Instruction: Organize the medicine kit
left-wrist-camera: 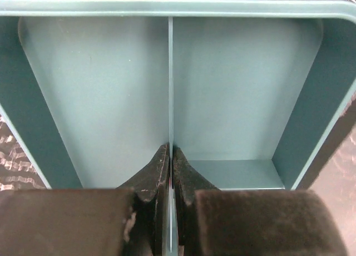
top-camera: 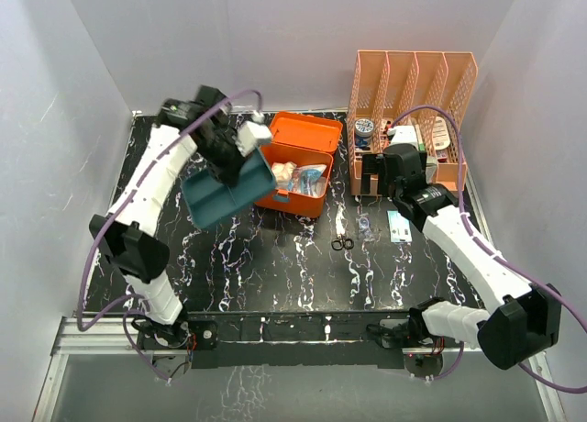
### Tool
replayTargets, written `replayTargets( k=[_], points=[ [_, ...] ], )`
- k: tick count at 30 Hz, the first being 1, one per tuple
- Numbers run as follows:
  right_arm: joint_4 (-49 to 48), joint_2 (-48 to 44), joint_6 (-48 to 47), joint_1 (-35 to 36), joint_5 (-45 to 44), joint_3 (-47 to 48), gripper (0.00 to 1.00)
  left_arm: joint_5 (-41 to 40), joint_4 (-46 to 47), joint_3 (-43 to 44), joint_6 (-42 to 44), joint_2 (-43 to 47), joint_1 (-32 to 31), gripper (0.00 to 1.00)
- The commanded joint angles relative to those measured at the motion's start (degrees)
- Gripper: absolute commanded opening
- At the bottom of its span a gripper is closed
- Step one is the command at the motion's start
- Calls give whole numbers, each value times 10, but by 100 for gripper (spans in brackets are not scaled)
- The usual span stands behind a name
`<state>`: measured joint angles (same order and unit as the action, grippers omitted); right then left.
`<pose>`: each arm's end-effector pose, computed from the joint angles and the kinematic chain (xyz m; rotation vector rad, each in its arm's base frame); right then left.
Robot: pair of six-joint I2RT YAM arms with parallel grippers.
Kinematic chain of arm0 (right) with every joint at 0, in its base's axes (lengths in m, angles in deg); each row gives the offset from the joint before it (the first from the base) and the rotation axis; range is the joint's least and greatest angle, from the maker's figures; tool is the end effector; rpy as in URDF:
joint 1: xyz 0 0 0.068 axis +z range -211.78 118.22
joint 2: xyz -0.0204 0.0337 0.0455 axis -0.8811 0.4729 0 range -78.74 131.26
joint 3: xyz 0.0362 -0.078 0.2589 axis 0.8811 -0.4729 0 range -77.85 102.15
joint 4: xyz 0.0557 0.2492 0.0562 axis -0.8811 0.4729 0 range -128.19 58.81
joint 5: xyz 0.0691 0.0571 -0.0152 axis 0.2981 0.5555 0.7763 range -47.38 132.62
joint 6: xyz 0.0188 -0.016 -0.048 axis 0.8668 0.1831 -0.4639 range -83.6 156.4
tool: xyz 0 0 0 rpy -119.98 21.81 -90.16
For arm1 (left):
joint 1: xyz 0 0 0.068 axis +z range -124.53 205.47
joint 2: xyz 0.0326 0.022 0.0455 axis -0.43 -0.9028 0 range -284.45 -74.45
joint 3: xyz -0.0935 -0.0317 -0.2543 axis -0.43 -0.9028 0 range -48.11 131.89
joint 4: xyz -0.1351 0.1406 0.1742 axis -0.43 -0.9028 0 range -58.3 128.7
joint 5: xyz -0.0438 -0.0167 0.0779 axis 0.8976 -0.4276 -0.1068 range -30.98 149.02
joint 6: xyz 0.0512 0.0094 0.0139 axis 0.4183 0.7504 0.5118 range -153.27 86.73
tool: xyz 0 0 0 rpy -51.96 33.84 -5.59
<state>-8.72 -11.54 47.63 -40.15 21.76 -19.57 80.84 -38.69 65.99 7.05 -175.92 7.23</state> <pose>0.2400 0.0815 0.3115 -0.0044 2.1911 -0.0868 0.3227 -0.1203 0.3875 1.3768 2.2250 -0.3825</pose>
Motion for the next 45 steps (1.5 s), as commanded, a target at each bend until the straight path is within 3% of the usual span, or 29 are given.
replayTargets(
  k=[1, 7, 13, 21, 35, 45],
  points=[
    [-2, -31, -2, -4, -15, 7, 98, -6, 0, -71, 28, 72, -99, 0],
    [14, -51, 10, -4, -27, 3, 98, -38, 82, -159, -2, 88, -199, 0],
    [33, -73, 19, -4, -40, 2, 98, -92, 169, -289, 43, 118, -251, 0],
    [49, -92, 36, -5, -41, -15, 98, -121, 240, -382, 79, 118, -273, 0],
    [104, -70, 28, -4, 27, -27, 98, -129, 350, -452, 39, 54, -293, 0],
    [143, -32, 48, -5, 110, 13, 88, -125, 366, -489, 32, 43, -302, 0]
  ],
)
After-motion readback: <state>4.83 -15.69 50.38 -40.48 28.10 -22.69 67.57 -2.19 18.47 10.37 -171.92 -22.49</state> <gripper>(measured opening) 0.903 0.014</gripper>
